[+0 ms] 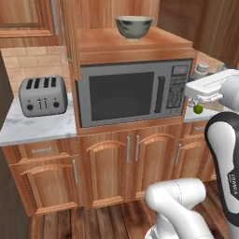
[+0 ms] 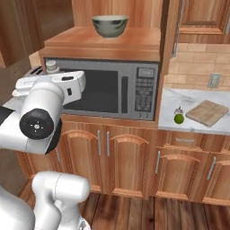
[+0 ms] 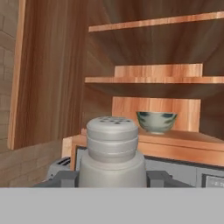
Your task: Open the cabinet. Place the bowl and condiment on the counter. Then place the lime and garlic on the cutting board.
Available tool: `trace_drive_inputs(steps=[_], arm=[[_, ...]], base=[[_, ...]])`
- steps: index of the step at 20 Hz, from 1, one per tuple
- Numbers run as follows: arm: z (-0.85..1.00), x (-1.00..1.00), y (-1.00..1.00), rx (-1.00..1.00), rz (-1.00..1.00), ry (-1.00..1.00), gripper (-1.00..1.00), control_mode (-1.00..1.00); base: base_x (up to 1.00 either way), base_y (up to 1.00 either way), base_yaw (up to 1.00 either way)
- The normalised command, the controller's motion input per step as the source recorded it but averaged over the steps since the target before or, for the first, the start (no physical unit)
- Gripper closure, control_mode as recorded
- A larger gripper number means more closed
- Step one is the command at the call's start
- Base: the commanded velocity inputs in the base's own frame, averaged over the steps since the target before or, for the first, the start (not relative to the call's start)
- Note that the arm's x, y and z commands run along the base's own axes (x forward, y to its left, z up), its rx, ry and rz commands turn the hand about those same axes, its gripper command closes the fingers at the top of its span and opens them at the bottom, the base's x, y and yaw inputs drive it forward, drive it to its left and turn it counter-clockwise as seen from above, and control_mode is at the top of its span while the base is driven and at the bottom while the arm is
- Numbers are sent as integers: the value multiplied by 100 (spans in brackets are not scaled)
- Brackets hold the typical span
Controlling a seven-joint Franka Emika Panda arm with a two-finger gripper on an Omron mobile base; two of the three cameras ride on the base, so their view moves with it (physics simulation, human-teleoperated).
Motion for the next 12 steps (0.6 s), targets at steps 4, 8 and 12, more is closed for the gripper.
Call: trace_drive_inputs(steps=[4,8,12], arm=[[0,0,0,0,0,0,100,100],[0,0,0,0,0,0,100,100],[0,0,0,0,0,0,100,100]], base=[[-45,-63,-11],[-53,-69,-12],[-54,-75,-12]])
